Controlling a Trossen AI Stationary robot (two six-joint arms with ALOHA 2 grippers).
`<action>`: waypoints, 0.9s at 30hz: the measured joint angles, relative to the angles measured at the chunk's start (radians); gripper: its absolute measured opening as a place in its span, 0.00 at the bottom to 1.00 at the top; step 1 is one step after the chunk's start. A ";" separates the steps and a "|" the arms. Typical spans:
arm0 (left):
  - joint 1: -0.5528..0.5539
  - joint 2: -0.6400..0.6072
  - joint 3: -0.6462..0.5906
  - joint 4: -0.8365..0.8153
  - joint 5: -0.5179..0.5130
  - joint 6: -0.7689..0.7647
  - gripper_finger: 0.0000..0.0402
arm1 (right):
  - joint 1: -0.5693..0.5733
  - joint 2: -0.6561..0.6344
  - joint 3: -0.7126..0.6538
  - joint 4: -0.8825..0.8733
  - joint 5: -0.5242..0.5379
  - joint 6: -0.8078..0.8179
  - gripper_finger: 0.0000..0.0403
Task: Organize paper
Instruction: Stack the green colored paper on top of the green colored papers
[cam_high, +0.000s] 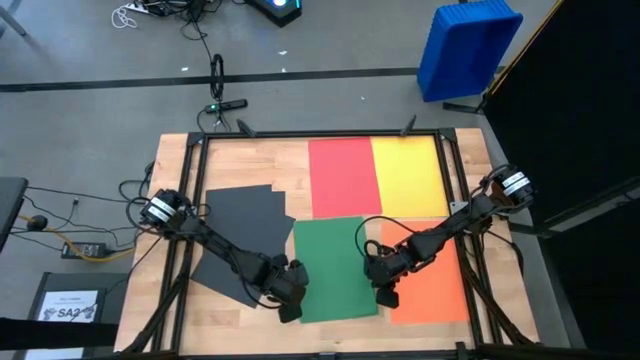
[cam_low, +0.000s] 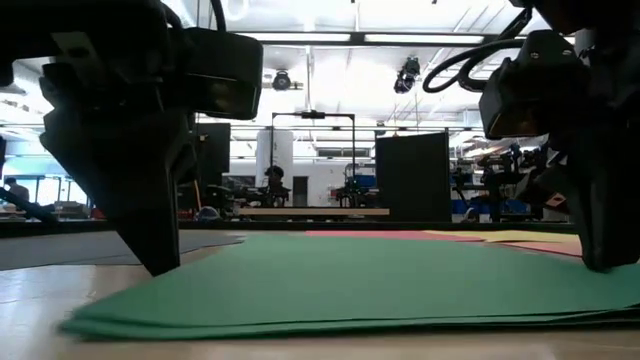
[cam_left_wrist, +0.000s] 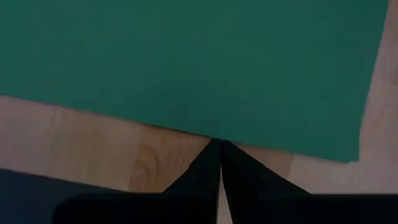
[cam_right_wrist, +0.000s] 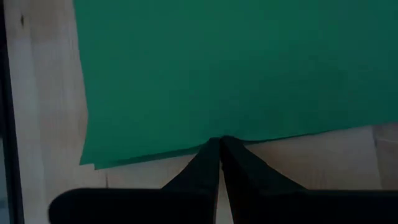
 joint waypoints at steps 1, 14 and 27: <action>-0.001 0.000 0.000 -0.002 0.000 0.000 0.00 | 0.003 -0.004 0.000 -0.004 0.000 0.000 0.00; -0.011 -0.003 0.000 -0.027 0.016 0.000 0.00 | 0.024 -0.032 0.001 -0.067 -0.037 0.035 0.00; 0.003 0.000 0.036 0.071 -0.082 0.081 0.00 | 0.022 -0.031 0.077 -0.197 -0.040 -0.007 0.00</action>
